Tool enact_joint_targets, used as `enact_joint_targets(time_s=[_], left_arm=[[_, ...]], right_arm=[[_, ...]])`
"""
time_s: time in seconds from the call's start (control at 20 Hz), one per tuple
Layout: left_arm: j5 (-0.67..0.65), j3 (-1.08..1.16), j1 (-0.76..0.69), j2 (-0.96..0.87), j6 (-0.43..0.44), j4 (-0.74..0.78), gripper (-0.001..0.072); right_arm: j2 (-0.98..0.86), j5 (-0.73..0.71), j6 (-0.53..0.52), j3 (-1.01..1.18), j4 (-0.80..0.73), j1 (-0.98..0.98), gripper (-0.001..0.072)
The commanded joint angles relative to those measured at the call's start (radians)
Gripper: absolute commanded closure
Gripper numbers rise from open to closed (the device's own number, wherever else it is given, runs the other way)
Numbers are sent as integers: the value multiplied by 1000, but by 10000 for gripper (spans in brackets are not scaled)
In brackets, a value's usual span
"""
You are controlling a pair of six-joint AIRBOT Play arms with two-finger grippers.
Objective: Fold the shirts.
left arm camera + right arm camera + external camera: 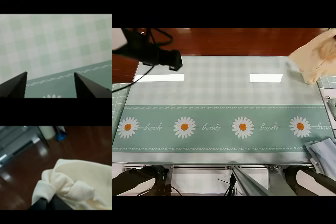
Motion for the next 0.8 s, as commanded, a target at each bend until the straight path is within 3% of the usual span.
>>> enact_joint_targets(time_s=[0.0,0.2,0.4,0.6,0.7,0.75], left_arm=[[-73,175,-1,31,0,-46,-13],[-73,273,-1,126,0,-121,-13],[-115,273,0,211,0,-125,-13],[-154,228,0,216,-26,-127,-13],[-147,168,0,213,-26,-127,-12],[-139,131,-1,213,-26,-127,26]], right_arm=[[237,-45,-9,1,4,103,694],[416,-5,-12,1,3,281,694],[466,241,-52,0,-6,454,695],[345,602,-52,-1,-3,675,694],[220,648,-72,-16,-3,827,694],[156,646,-99,-27,-5,901,694]])
